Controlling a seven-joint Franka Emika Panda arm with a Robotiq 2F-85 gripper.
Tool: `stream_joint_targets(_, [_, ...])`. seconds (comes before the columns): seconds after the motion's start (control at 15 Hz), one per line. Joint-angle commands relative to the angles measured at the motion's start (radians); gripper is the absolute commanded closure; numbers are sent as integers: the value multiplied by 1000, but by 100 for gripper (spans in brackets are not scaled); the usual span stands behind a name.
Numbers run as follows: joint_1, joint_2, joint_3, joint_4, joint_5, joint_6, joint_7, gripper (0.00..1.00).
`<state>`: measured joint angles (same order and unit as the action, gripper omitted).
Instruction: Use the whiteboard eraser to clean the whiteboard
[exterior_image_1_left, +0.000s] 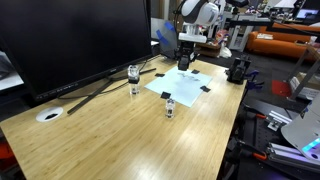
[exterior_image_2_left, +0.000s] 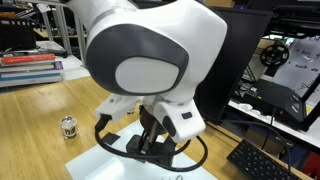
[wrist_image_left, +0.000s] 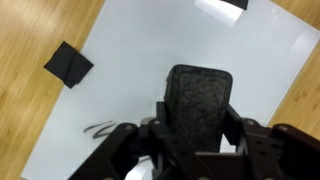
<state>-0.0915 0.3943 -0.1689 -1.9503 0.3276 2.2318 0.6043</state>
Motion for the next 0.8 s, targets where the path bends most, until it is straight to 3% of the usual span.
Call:
stream_joint_targets(0.0, [-5,0,5,2,-3,-2,2,45])
stream_joint_targets(0.07, [-5,0,5,2,-3,-2,2,45])
stream_joint_targets(0.13, [-5,0,5,2,-3,-2,2,70])
stream_joint_targets(0.33, [-10,39,10,39,34,12,30,70])
stream_joint_targets(0.73, [5,151,-6,142,-5,65,129,70])
